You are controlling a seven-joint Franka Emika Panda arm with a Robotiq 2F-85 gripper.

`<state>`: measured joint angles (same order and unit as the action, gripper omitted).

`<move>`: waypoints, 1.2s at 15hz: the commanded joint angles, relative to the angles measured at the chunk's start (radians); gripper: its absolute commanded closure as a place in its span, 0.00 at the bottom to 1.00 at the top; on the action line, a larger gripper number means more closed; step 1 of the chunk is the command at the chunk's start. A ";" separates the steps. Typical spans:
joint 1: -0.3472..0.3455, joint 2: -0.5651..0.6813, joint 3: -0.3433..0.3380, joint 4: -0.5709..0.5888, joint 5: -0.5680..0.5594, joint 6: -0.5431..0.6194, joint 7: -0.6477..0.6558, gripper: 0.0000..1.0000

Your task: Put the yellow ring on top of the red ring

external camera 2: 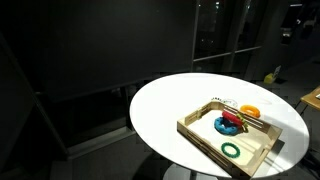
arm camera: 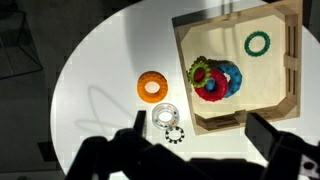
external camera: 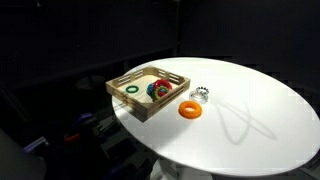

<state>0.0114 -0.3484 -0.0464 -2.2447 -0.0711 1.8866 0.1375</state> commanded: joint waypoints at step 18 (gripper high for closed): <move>-0.020 -0.049 0.020 -0.004 0.025 -0.002 -0.020 0.00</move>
